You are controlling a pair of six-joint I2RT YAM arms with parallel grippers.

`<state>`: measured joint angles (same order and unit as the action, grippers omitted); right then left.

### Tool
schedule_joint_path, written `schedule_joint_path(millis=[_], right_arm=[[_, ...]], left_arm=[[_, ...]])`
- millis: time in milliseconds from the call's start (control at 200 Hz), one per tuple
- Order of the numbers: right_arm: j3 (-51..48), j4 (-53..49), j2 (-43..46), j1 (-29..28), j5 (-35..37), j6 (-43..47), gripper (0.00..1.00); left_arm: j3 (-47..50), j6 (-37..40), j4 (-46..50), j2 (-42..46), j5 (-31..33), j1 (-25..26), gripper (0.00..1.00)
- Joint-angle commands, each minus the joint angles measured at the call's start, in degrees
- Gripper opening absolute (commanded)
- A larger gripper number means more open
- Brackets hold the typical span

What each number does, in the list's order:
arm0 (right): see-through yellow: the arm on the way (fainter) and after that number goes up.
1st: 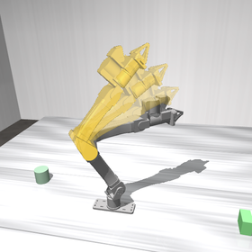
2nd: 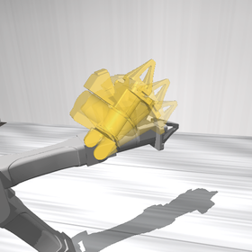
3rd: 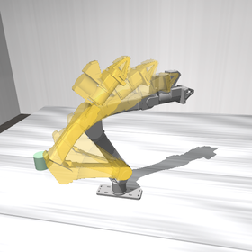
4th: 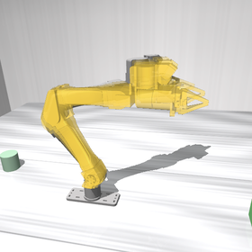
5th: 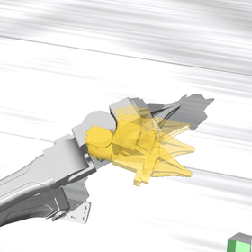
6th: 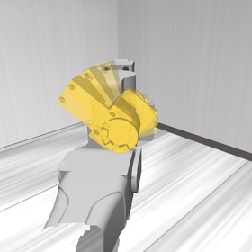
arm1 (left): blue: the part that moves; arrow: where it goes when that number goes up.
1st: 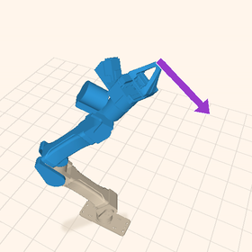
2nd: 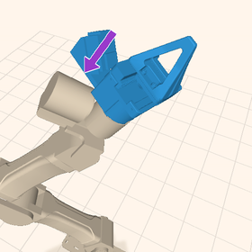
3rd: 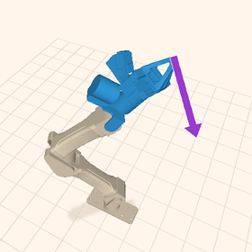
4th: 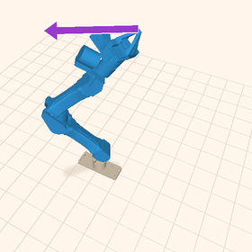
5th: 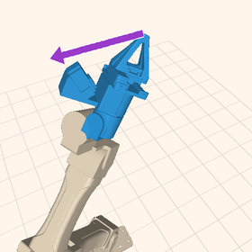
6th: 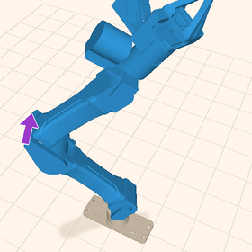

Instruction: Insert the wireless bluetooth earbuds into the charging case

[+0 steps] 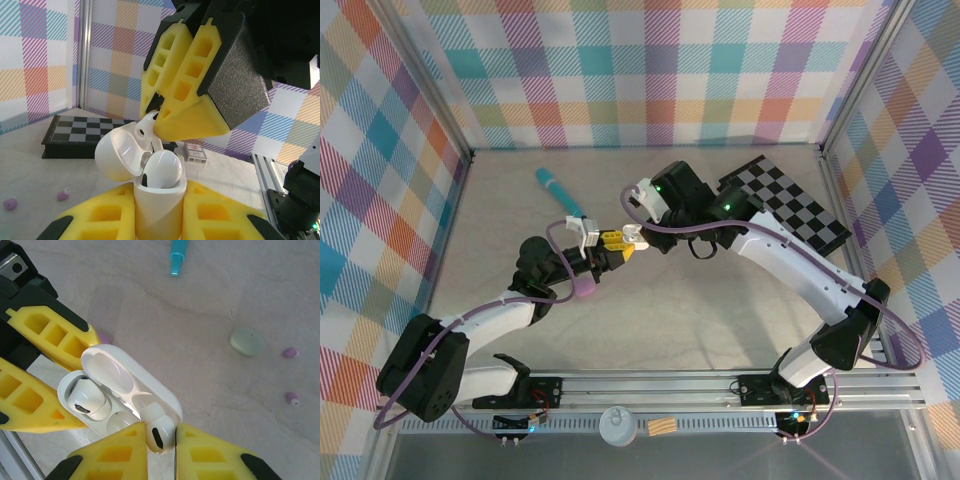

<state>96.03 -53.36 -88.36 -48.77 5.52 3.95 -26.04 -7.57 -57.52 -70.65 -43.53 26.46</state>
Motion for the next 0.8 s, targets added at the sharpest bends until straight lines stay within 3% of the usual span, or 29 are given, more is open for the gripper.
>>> schedule_joint_path(millis=[0,460,615,795], right_arm=[[-1.35,0.54,0.11,-0.18,-0.20,2.92,0.17],[-7.77,5.55,4.42,-0.31,-7.91,5.72,0.20],[-8.33,6.04,5.19,-0.26,-7.10,6.16,0.19],[-8.75,7.47,6.17,-0.21,-7.58,5.56,0.37]], left_arm=[[-0.84,-0.60,-4.45,1.55,-1.04,-0.44,0.13],[-1.29,-0.92,-3.60,1.37,-0.59,-0.62,0.13],[-1.20,-0.95,-3.62,1.32,-0.59,-0.62,0.13],[-1.12,-1.01,-4.22,0.98,-0.67,-0.62,0.13]])
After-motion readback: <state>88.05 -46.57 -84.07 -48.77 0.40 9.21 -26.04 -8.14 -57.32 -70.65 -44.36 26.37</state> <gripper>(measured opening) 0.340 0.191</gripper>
